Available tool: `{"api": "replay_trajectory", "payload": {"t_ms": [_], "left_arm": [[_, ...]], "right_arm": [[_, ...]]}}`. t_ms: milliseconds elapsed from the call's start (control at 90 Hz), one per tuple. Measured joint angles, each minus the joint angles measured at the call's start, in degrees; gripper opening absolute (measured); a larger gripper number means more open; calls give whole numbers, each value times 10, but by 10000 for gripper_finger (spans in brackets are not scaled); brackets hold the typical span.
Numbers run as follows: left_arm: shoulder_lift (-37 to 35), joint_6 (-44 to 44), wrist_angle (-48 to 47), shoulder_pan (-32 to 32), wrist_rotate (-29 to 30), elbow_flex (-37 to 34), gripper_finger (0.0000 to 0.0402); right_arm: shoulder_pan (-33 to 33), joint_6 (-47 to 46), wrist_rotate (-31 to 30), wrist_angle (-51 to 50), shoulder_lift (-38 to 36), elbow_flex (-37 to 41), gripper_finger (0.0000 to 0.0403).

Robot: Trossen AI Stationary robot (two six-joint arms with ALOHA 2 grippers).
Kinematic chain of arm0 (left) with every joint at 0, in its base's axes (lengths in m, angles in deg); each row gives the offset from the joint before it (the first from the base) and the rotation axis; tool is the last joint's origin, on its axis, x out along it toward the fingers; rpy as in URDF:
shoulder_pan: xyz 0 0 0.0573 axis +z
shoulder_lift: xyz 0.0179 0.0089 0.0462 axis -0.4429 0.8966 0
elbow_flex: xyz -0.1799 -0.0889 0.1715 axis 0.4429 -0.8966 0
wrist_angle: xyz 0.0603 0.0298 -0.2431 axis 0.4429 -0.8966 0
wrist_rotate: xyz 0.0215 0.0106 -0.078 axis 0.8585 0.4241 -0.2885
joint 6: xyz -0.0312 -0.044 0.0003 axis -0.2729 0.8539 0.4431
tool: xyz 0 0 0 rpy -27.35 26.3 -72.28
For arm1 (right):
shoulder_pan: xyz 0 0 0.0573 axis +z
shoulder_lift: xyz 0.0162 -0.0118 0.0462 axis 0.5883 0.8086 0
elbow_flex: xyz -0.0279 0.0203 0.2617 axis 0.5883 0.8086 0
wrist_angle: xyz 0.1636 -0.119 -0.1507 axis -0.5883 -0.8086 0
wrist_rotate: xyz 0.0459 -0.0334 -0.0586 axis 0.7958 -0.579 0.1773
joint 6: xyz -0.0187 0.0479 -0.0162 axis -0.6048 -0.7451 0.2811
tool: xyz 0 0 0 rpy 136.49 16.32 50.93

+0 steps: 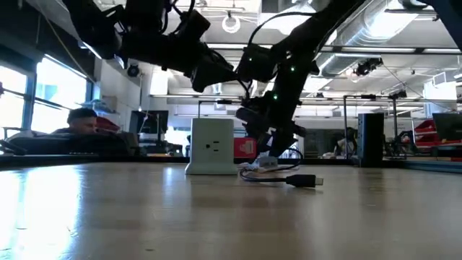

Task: Insert USB
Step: Insert the white charger adapter into the black outlet extension

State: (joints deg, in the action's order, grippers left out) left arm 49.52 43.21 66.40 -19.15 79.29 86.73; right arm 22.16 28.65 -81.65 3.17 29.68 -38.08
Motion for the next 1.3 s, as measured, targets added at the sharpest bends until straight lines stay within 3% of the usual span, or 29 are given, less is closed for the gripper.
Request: {"api": "replay_trajectory", "payload": {"t_ms": [189, 400, 478, 656, 844, 1100, 1300], "left_arm": [[0, 1, 5, -1, 22, 0, 206], [-18, -7, 18, -2, 158, 2, 206], [-27, 11, 15, -4, 177, 2, 206], [-30, 52, 14, 3, 153, 2, 206], [-30, 52, 2, 10, 150, 2, 206], [-29, 67, -6, 11, 142, 2, 206], [-28, 130, -11, 21, 71, 2, 206]], "right_arm": [[-7, 4, 6, -9, 1, 0, 251], [-13, 5, 25, -26, 13, 0, 189], [-13, 14, 24, -23, 17, -1, 175], [-15, 30, 24, -33, 4, 1, 160], [-14, 107, 20, -81, -59, 2, 158], [-13, 144, -74, -181, -159, 2, 158], [-7, 145, -106, -220, -252, 16, 158]]}}
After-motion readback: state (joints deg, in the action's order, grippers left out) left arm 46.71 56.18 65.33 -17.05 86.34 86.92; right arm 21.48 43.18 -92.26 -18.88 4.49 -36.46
